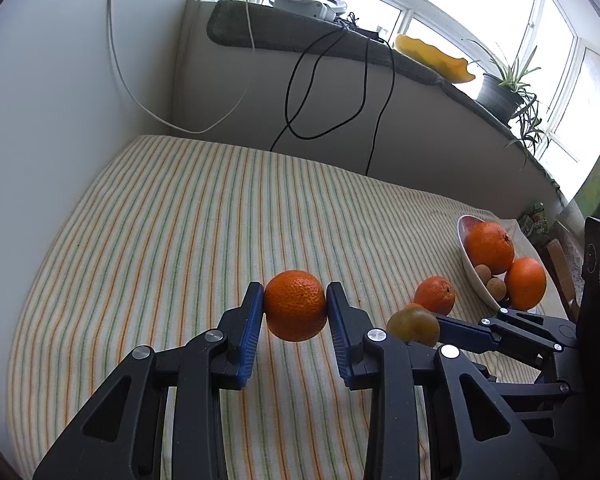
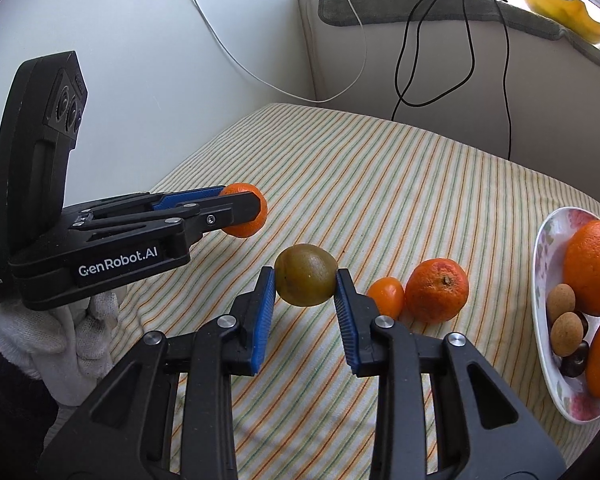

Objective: Organize fruits
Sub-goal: 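Carry the tangerine and the brown fruit over the bowl with both tools, then open both tools to drop the tangerine and brown fruit into the bowl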

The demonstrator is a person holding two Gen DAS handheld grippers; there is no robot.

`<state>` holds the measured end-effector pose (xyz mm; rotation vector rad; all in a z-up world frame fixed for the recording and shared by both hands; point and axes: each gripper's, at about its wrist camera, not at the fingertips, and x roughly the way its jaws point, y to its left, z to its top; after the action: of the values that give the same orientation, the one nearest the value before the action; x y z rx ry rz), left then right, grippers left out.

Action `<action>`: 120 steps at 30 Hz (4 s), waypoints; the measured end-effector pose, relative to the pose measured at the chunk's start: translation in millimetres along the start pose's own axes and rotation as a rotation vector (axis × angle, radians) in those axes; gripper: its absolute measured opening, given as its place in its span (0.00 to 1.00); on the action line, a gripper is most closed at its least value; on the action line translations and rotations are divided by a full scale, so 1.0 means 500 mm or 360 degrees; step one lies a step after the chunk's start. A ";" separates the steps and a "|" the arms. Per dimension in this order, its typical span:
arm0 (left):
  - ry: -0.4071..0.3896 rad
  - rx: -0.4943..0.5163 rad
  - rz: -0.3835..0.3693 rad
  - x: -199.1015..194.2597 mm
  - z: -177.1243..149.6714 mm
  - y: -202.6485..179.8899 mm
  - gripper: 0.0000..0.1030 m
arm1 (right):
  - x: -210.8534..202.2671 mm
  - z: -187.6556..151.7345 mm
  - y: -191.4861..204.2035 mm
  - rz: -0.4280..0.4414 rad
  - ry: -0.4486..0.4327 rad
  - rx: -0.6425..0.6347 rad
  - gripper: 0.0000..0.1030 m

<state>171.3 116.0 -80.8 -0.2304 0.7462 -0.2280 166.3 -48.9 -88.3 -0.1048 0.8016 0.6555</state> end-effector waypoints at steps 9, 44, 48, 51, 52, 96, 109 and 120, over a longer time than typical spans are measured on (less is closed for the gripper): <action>-0.0024 0.0048 -0.0044 -0.015 0.001 -0.058 0.30 | -0.087 -0.018 -0.031 -0.0029 -0.0102 0.0031 0.30; 0.0036 0.0278 -0.0281 0.078 0.013 -0.340 0.30 | -0.310 -0.080 -0.326 -0.0355 -0.0320 0.0269 0.30; 0.0049 0.0287 -0.0287 0.092 0.015 -0.355 0.30 | -0.304 -0.076 -0.370 -0.0382 -0.0304 0.0314 0.30; 0.0055 0.0293 -0.0288 0.102 0.018 -0.363 0.30 | -0.296 -0.072 -0.395 -0.0399 -0.0294 0.0330 0.30; 0.0056 0.0295 -0.0287 0.105 0.020 -0.364 0.30 | -0.292 -0.070 -0.402 -0.0403 -0.0289 0.0328 0.30; 0.0040 0.0380 -0.0281 0.119 0.026 -0.399 0.49 | -0.240 -0.035 -0.445 -0.0387 -0.0226 0.0336 0.60; 0.0020 0.0401 -0.0276 0.104 0.019 -0.404 0.52 | -0.266 -0.035 -0.414 -0.0408 -0.0277 0.0307 0.73; -0.0035 0.0390 -0.0257 0.058 0.014 -0.389 0.52 | -0.294 -0.032 -0.368 -0.0409 -0.0323 0.0295 0.74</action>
<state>173.0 -76.5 -38.7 -0.0601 0.6715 -0.4660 188.5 -275.2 -25.4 0.0274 0.6359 0.3406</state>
